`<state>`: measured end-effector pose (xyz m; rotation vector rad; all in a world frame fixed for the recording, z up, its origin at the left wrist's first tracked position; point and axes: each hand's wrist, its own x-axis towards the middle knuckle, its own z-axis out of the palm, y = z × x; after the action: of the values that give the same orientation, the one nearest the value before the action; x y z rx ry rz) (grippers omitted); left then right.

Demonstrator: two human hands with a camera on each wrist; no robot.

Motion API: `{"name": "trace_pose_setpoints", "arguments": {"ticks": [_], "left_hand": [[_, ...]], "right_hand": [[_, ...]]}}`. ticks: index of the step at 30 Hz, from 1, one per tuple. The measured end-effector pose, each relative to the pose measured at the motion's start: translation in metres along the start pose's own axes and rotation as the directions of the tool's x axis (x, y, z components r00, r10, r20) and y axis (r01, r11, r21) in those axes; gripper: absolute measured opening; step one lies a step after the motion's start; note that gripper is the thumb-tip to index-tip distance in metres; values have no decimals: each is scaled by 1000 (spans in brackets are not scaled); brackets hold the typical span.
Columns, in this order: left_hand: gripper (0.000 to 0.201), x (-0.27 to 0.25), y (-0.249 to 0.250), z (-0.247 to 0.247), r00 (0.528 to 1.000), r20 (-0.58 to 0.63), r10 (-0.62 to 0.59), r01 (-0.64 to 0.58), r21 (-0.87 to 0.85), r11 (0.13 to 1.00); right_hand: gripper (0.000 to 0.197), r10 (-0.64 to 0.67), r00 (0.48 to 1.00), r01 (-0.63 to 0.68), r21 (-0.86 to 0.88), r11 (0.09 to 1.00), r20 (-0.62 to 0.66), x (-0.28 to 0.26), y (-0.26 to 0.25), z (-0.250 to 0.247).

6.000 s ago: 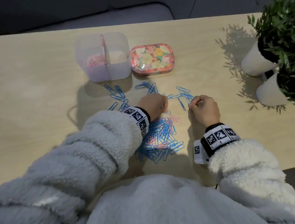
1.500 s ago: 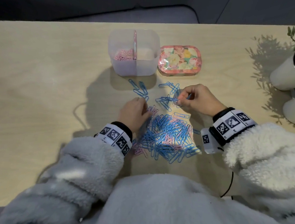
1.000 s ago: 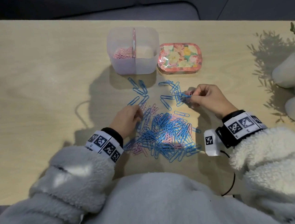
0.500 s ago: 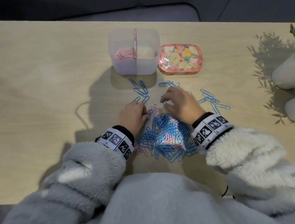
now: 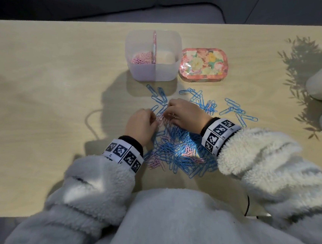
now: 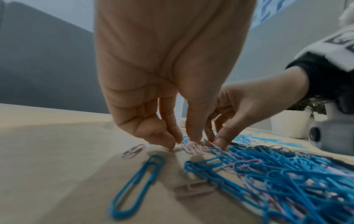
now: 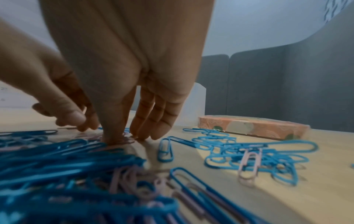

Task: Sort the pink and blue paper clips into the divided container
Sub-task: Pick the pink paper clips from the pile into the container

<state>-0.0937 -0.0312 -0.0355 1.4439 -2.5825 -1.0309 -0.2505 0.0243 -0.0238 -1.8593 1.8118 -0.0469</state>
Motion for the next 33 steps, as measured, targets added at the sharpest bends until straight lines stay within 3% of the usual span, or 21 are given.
{"name": "trace_pose_setpoints", "arguments": {"ticks": [4, 14, 22, 30, 33], "left_hand": [[19, 9, 13, 7, 1000, -3, 8, -8, 43, 999], [17, 13, 14, 4, 977, 97, 192, -204, 136, 970], [17, 13, 8, 11, 972, 98, 213, -231, 250, 940], [14, 12, 3, 11, 979, 70, 190, -201, 225, 953], [12, 8, 5, -1, 975, 53, 216, -222, 222, 949]], "right_hand": [[29, -25, 1000, 25, -47, 999, 11, 1, -3, -3], [25, 22, 1000, -22, -65, 998, 7, -9, 6, 3], [23, -13, 1000, 11, -157, 988, -13, -11, -1, 7], [14, 176, 984, -173, 107, 979, -18, -10, -7, 8], [10, 184, 983, -183, 98, 978, -6, -10, -8, 8]]}}
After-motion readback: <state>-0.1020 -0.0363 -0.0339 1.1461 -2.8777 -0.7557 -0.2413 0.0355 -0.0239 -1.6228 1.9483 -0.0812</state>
